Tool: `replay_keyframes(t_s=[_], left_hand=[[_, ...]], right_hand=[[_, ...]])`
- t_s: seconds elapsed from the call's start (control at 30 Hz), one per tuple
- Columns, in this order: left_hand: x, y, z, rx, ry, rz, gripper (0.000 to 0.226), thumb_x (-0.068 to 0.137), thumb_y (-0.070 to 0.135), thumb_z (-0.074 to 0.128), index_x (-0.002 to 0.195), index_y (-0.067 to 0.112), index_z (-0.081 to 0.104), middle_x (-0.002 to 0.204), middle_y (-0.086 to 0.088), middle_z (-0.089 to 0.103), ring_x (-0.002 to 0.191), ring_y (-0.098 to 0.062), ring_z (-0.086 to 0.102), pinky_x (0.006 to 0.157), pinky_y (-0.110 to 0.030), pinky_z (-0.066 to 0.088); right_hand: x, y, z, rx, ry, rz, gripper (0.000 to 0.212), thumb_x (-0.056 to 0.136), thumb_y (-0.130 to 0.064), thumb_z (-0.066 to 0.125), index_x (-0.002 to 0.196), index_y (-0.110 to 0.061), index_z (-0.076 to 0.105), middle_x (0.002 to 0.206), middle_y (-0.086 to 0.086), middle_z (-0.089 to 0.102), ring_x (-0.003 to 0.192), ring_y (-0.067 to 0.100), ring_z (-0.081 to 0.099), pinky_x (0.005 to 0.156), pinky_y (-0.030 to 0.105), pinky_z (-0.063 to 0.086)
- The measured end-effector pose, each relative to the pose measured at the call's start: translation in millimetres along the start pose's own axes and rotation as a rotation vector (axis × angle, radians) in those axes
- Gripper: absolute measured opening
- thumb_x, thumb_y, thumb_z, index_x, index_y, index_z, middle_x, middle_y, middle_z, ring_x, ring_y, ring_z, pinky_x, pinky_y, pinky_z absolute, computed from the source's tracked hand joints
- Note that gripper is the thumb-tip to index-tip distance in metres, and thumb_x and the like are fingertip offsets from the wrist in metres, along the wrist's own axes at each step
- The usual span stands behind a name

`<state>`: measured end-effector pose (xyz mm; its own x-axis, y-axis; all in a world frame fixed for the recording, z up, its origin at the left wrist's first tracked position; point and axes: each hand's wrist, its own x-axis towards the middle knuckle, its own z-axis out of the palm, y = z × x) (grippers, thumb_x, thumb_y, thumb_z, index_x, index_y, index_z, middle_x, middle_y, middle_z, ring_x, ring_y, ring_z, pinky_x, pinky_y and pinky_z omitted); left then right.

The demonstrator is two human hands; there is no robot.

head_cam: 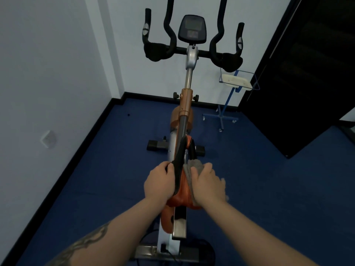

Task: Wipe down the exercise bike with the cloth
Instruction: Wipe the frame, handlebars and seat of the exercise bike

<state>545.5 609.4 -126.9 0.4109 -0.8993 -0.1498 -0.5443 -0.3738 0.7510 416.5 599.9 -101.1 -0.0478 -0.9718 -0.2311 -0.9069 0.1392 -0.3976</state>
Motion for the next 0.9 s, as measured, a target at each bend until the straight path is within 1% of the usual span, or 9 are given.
replay_keyframes(t_s=[0.07, 0.1, 0.27, 0.43, 0.5, 0.6, 0.73, 0.8, 0.9], left_hand=[[1, 1, 0, -0.005, 0.005, 0.011, 0.031, 0.101, 0.038, 0.036, 0.109, 0.029, 0.064, 0.087, 0.013, 0.063, 0.077, -0.006, 0.060, 0.061, -0.028, 0.046], [2, 2, 0, -0.003, 0.006, 0.018, 0.030, 0.102, 0.037, 0.036, 0.108, 0.029, 0.064, 0.087, 0.012, 0.063, 0.077, -0.007, 0.060, 0.062, -0.029, 0.047], [1, 2, 0, -0.002, 0.003, 0.014, 0.032, 0.102, 0.038, 0.036, 0.110, 0.028, 0.065, 0.087, 0.013, 0.063, 0.077, -0.005, 0.058, 0.060, -0.027, 0.043], [1, 3, 0, 0.003, 0.018, 0.014, 0.033, 0.102, 0.037, 0.036, 0.111, 0.028, 0.066, 0.090, 0.011, 0.065, 0.078, -0.006, 0.059, 0.059, -0.027, 0.041], [2, 5, 1, 0.015, 0.021, 0.012, 0.033, 0.102, 0.038, 0.036, 0.112, 0.028, 0.065, 0.091, 0.011, 0.065, 0.079, -0.007, 0.058, 0.058, -0.025, 0.039], [0, 5, 0, 0.010, 0.009, 0.001, 0.032, 0.102, 0.038, 0.035, 0.114, 0.029, 0.064, 0.090, 0.011, 0.064, 0.077, -0.005, 0.058, 0.057, -0.025, 0.039], [-1, 3, -1, -0.010, 0.017, 0.002, 0.031, 0.102, 0.037, 0.036, 0.109, 0.028, 0.065, 0.085, 0.014, 0.062, 0.074, -0.002, 0.057, 0.056, -0.024, 0.040], [1, 5, 0, 0.001, 0.015, 0.007, 0.031, 0.102, 0.037, 0.036, 0.110, 0.028, 0.065, 0.089, 0.012, 0.064, 0.077, -0.006, 0.058, 0.058, -0.026, 0.041], [1, 6, 0, 0.017, 0.010, -0.002, 0.032, 0.102, 0.038, 0.035, 0.113, 0.028, 0.064, 0.088, 0.012, 0.062, 0.077, -0.005, 0.056, 0.056, -0.025, 0.038]], right_hand=[[-19, 8, 9, -0.029, 0.114, -0.130, 0.052, 0.101, -0.049, 0.029, 0.140, -0.016, 0.032, 0.139, 0.003, 0.046, 0.123, 0.022, 0.047, 0.108, 0.042, 0.035], [-19, 11, 9, -0.018, 0.108, -0.159, 0.053, 0.100, -0.049, 0.030, 0.142, -0.016, 0.031, 0.140, 0.003, 0.044, 0.124, 0.022, 0.045, 0.105, 0.040, 0.038], [20, -5, -11, 0.085, -0.113, 0.081, 0.045, 0.103, -0.050, 0.020, 0.119, -0.012, 0.039, 0.120, 0.010, 0.057, 0.102, 0.029, 0.058, 0.083, 0.039, 0.047], [-15, 7, 8, 0.000, 0.102, -0.096, 0.050, 0.100, -0.050, 0.028, 0.138, -0.018, 0.034, 0.137, 0.002, 0.046, 0.121, 0.022, 0.047, 0.100, 0.040, 0.041], [-5, 8, 3, 0.017, 0.054, -0.074, 0.047, 0.101, -0.050, 0.026, 0.133, -0.017, 0.035, 0.133, 0.005, 0.048, 0.116, 0.024, 0.049, 0.093, 0.041, 0.043], [20, -5, -9, 0.077, -0.099, 0.087, 0.045, 0.103, -0.050, 0.021, 0.121, -0.013, 0.038, 0.125, 0.010, 0.055, 0.107, 0.030, 0.056, 0.083, 0.040, 0.045], [-6, -1, 4, 0.049, 0.049, -0.024, 0.049, 0.101, -0.050, 0.026, 0.136, -0.018, 0.035, 0.137, 0.003, 0.047, 0.121, 0.024, 0.047, 0.096, 0.045, 0.042], [-16, 6, 7, 0.069, 0.092, -0.095, 0.049, 0.100, -0.050, 0.028, 0.139, -0.022, 0.032, 0.140, 0.000, 0.043, 0.125, 0.021, 0.042, 0.097, 0.046, 0.043], [7, 1, -5, 0.098, -0.063, 0.016, 0.043, 0.102, -0.049, 0.023, 0.128, -0.017, 0.036, 0.129, 0.008, 0.052, 0.111, 0.028, 0.052, 0.087, 0.042, 0.045]])
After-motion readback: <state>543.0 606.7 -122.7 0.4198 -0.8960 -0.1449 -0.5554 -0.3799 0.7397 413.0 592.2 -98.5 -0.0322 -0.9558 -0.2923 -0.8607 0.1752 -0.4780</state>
